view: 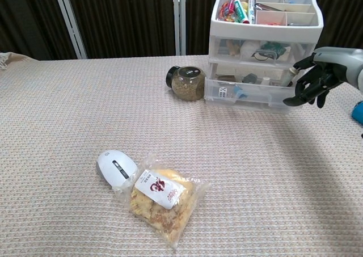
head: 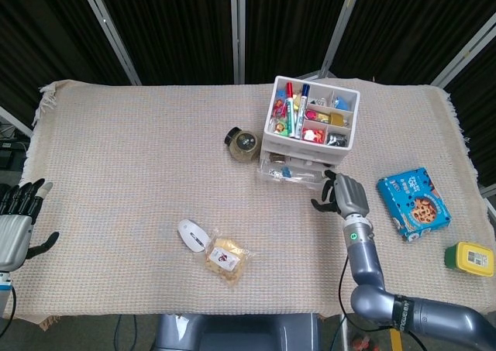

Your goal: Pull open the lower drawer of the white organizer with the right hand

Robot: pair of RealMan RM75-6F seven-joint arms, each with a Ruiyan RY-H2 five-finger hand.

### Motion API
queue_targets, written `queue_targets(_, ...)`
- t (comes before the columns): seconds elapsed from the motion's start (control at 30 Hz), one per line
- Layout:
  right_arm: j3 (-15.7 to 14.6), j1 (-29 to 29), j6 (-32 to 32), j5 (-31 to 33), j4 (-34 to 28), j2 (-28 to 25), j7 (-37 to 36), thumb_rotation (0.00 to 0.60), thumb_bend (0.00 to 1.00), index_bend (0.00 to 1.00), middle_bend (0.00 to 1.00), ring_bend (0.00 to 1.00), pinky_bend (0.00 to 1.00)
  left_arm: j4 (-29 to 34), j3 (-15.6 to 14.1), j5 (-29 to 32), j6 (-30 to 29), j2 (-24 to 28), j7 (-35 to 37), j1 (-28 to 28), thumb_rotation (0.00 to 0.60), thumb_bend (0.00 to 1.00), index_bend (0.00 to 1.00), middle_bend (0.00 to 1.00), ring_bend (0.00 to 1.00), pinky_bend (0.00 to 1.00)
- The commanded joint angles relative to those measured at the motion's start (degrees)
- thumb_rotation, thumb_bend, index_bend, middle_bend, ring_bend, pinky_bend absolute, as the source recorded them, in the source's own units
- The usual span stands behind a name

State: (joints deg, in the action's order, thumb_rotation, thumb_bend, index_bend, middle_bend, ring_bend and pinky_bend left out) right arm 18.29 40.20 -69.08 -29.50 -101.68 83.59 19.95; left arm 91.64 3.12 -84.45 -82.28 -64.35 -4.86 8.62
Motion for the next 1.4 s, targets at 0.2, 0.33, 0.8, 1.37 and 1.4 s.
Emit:
queue_targets(0.2,-1.4,-1.8,0.4,-0.2,-3.3,-2.4,0.6,0.600,0.20,0.45,0.60,0.62,0.61,0.0,0.0,0.0,0.0,0.0,0.0,0.0,0.600,0.29,0.00,0.00,0.00,0.00)
queue_targets(0.33,-2.1,-2.5,0.3,-0.9,-4.6,-3.4,0.7,0.600,0.20,0.46,0.60,0.62,0.61,0.0,0.0,0.0,0.0,0.0,0.0,0.0,0.600,0.29,0.00,0.00,0.00,0.00)
queue_targets(0.8,-4.4,-5.1,-2.0,-5.3,-8.7,-5.0,0.6,0.600,0.20,0.46,0.60,0.62,0.61,0.0,0.0,0.0,0.0,0.0,0.0,0.0,0.600,0.29,0.00,0.00,0.00,0.00)
queue_targets(1.37,-3.1,-7.5,-5.7,-14.3,-11.9,-5.9,-2.7,0.600,0.15,0.35,0.59,0.61,0.61,0.0,0.0,0.0,0.0,0.0,0.0,0.0,0.600,0.29,0.00,0.00,0.00,0.00)
queue_targets(1.4,-2.7,-7.4,-6.0,-15.1,-12.1,-6.3,-2.5,0.600,0.14,0.35,0.60,0.62,0.61,0.0,0.0,0.0,0.0,0.0,0.0,0.0,0.600,0.29,0.00,0.00,0.00,0.00)
